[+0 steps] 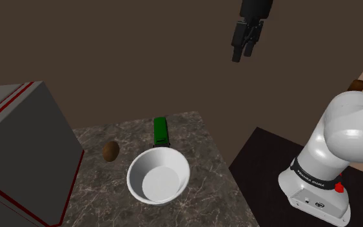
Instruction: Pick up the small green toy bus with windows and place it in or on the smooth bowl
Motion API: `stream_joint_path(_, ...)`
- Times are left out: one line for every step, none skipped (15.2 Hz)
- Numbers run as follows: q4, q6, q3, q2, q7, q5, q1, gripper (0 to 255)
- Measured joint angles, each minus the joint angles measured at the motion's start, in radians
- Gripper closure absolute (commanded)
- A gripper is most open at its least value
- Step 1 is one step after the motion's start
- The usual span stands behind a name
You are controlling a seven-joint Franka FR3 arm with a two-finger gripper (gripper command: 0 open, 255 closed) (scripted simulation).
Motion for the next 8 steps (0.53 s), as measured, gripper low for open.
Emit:
stream_joint_path(0.000,0.000,0.000,0.000,0.000,0.000,0.000,0)
stream_joint_path(-0.005,0.010,0.008,0.004,0.013,0.004,-0.001,0)
stream_joint_path(-0.018,0.035,0.024,0.016,0.036,0.011,-0.002,0)
stream_joint_path(-0.034,0.062,0.041,0.026,0.063,0.019,-0.003,0)
stream_joint_path(-0.054,0.093,0.062,0.035,0.093,0.028,-0.003,0)
stream_joint_path(-0.059,0.117,0.082,0.052,0.125,0.036,-0.004,0)
stream_joint_path(-0.074,0.148,0.103,0.067,0.156,0.045,-0.005,0)
stream_joint_path(-0.081,0.178,0.125,0.088,0.189,0.053,-0.006,0)
